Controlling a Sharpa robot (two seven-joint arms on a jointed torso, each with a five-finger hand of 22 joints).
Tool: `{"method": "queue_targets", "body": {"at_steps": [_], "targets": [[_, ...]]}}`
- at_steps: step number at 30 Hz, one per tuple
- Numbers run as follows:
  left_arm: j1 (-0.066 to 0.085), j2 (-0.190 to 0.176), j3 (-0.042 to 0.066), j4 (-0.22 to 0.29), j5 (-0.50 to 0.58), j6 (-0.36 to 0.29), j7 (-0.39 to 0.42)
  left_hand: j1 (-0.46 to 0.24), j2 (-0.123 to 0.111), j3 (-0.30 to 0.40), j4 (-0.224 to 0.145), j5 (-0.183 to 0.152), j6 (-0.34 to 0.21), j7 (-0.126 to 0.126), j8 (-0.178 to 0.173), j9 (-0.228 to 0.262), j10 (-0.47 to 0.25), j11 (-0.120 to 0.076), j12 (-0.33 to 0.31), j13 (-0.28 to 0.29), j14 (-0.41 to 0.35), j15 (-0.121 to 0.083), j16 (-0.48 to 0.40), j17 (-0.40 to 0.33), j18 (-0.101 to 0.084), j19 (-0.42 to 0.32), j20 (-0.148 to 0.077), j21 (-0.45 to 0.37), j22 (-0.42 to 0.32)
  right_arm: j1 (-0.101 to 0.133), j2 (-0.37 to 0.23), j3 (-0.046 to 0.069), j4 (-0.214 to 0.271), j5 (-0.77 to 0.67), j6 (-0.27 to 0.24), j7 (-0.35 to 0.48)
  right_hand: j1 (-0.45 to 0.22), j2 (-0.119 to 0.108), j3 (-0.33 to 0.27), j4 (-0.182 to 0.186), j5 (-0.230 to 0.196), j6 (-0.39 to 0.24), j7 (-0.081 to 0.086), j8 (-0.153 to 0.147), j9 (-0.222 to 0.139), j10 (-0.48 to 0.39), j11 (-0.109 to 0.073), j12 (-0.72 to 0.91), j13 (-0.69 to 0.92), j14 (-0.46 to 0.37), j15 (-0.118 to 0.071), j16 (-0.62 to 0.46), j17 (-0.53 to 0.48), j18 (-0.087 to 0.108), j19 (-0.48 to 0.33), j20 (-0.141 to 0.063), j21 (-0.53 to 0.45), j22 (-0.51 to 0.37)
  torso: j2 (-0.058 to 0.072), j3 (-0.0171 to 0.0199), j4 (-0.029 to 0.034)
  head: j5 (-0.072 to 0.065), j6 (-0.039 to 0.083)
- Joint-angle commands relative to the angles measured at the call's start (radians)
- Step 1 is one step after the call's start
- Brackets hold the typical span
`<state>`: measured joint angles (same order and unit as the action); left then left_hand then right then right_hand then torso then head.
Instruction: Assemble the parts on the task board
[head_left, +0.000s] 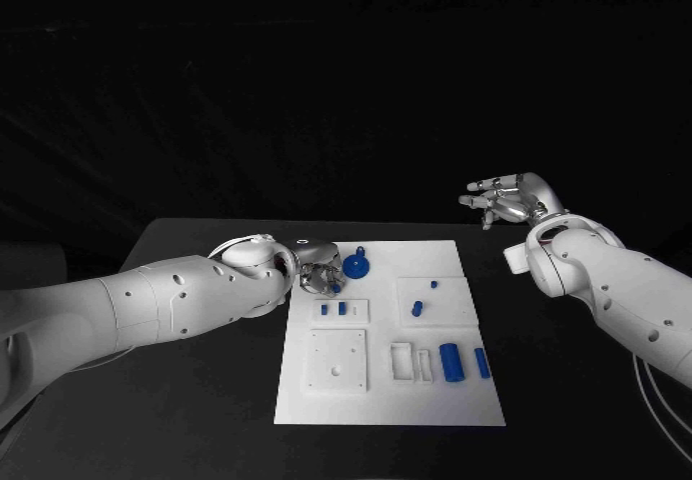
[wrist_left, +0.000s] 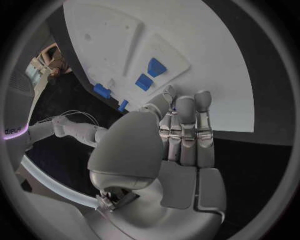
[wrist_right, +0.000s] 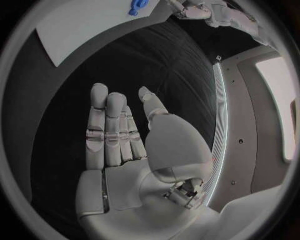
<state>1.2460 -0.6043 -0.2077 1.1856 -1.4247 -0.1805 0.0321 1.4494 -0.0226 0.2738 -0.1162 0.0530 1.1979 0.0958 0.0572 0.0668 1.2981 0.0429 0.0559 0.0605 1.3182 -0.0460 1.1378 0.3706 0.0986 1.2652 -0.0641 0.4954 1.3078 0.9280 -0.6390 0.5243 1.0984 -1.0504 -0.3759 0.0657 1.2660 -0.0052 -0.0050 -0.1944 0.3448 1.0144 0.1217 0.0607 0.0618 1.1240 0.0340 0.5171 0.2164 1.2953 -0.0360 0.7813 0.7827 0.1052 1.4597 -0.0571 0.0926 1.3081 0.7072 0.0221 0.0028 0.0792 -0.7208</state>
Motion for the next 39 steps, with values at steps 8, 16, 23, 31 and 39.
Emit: {"method": "queue_targets", "body": {"at_steps": [8, 16, 23, 31, 39], "targets": [[-0.006, 0.002, -0.003, 0.006, 0.017, -0.025, 0.016, 0.002, -0.030, 0.042, -0.006, -0.001, -0.163, -0.006, 0.004, -0.005, -0.054, 0.013, 0.003, -0.001, 0.006, 0.011, -0.015, -0.006, 0.022, -0.002, 0.008, 0.004, 0.017, -0.002, 0.000, 0.000, -0.001, -0.011, 0.025, -0.017, -0.009, -0.005, 0.003, 0.015, 0.000, -0.032, 0.012, 0.001, 0.001, 0.006, 0.016, -0.108, -0.063, -0.011, 0.011, 0.007, -0.002, 0.021, 0.012, 0.009, -0.008, 0.003, 0.000, 0.0007, -0.0004, 0.000, 0.003], [-0.006, 0.000, -0.003, 0.001, 0.018, -0.034, 0.001, 0.002, -0.061, 0.095, 0.002, 0.000, -0.262, -0.016, 0.002, -0.007, -0.112, 0.034, 0.004, -0.001, 0.004, 0.024, -0.056, -0.024, 0.036, -0.003, 0.020, -0.002, 0.017, -0.004, -0.001, 0.000, 0.004, -0.016, 0.034, -0.026, -0.012, -0.009, 0.013, 0.018, -0.005, -0.041, 0.019, 0.001, 0.000, 0.033, 0.036, -0.274, -0.152, -0.010, 0.022, 0.007, -0.006, 0.035, 0.022, 0.020, -0.015, -0.010, 0.000, 0.0009, 0.0000, 0.001, 0.003], [-0.006, -0.004, -0.003, -0.001, 0.013, -0.028, -0.012, 0.010, -0.075, 0.120, 0.009, 0.002, -0.305, -0.020, 0.001, -0.009, -0.120, 0.038, 0.004, -0.001, 0.008, 0.026, -0.066, -0.026, 0.043, -0.001, 0.024, -0.003, 0.018, -0.007, -0.006, 0.000, 0.010, -0.018, 0.047, -0.032, -0.018, -0.014, 0.024, 0.012, -0.006, -0.034, 0.021, 0.000, 0.000, 0.040, 0.046, -0.358, -0.153, -0.003, 0.027, 0.006, -0.017, 0.047, 0.034, 0.026, -0.017, -0.039, 0.000, 0.0005, -0.0001, 0.005, 0.006], [-0.006, -0.027, 0.001, -0.012, 0.004, -0.026, -0.022, 0.025, -0.087, 0.166, -0.012, 0.021, -0.256, -0.007, 0.003, -0.007, -0.123, 0.041, 0.004, -0.001, 0.008, 0.026, -0.072, -0.023, 0.050, -0.008, 0.025, 0.015, 0.022, -0.022, -0.022, 0.000, 0.037, -0.082, 0.101, -0.049, -0.006, 0.002, 0.086, -0.053, -0.023, 0.019, 0.013, 0.002, 0.002, 0.056, 0.041, -0.396, -0.154, 0.022, 0.018, 0.020, -0.015, 0.052, 0.047, 0.018, 0.016, -0.054, 0.000, -0.0001, -0.0004, 0.002, 0.007], [-0.005, -0.040, 0.015, -0.049, 0.009, -0.054, -0.013, 0.022, -0.085, 0.186, -0.030, 0.026, -0.212, 0.004, 0.005, -0.005, -0.098, 0.035, 0.004, 0.000, 0.006, 0.023, -0.073, -0.020, 0.052, -0.022, 0.023, 0.042, 0.022, -0.042, -0.038, -0.001, 0.077, -0.199, 0.144, -0.072, -0.028, -0.030, 0.239, -0.092, 0.077, 0.054, 0.007, 0.003, 0.002, 0.072, 0.038, -0.420, -0.154, 0.027, 0.013, 0.032, -0.005, 0.055, 0.043, 0.012, 0.054, -0.034, 0.000, -0.0016, -0.0009, -0.002, 0.009]]}}
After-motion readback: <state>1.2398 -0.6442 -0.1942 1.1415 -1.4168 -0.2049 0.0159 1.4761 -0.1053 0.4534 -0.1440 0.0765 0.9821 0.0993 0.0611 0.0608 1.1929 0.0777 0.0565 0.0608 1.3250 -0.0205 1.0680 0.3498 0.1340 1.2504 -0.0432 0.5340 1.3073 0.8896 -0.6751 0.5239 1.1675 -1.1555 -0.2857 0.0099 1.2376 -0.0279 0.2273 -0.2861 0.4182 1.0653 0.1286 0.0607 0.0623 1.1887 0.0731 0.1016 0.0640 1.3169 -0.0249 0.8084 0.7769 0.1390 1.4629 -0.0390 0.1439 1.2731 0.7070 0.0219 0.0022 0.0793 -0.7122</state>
